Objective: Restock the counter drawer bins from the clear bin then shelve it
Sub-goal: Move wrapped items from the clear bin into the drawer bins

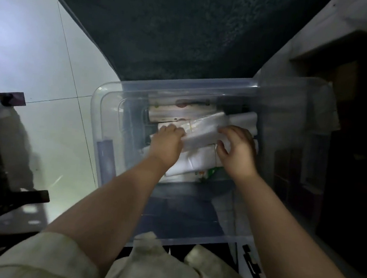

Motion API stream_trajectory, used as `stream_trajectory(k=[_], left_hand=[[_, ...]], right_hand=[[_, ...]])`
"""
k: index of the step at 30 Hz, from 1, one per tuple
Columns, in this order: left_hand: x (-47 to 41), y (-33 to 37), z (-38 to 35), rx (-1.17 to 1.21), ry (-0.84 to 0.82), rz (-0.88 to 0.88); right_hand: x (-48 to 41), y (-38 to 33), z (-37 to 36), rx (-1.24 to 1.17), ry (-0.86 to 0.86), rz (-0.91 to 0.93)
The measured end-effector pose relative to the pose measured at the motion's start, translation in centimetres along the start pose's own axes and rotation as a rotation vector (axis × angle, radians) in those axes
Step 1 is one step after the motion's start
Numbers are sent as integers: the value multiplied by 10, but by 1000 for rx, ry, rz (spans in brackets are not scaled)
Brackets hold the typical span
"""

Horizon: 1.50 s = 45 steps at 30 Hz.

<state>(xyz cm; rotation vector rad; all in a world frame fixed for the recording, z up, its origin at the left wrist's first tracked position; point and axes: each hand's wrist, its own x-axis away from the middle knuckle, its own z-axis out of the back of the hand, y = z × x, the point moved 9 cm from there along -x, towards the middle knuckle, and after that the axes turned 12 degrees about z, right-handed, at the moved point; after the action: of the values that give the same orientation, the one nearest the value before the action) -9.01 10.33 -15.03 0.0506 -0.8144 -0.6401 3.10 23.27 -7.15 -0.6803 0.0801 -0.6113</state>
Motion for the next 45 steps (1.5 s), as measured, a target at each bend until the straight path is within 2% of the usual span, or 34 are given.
stream_trajectory(k=[3,6,10,12,15,20,24,29,38,42,45], left_hand=[[31,-3,-2,-23,15,-34],[47,-11,-3,-21,54,-20],[47,-15,-5,13,84,-25],[45,-14,-5,43,98,-20],[44,-14,-3,59,123,-18],[54,-6,6,64,131,-63],[79,12,31,67,157,-139],[128,46,84,8,241,-351],[237,113,200,-74,569,-873],[290,139,215,-35,669,-1115],[326,166,211,-27,684,-1249]], right_hand=[[-7,-11,13,6,25,77],[-25,-24,-2,12,-62,173],[-51,-24,-71,175,-444,248],[-56,-16,-98,322,-572,248],[-57,-7,-107,456,-554,192],[-38,-3,-110,516,-671,133],[-24,-16,-70,344,-553,129],[-9,-65,18,230,-368,116],[62,-160,153,309,-32,-7],[118,-188,197,323,147,-117],[166,-199,229,354,237,-219]])
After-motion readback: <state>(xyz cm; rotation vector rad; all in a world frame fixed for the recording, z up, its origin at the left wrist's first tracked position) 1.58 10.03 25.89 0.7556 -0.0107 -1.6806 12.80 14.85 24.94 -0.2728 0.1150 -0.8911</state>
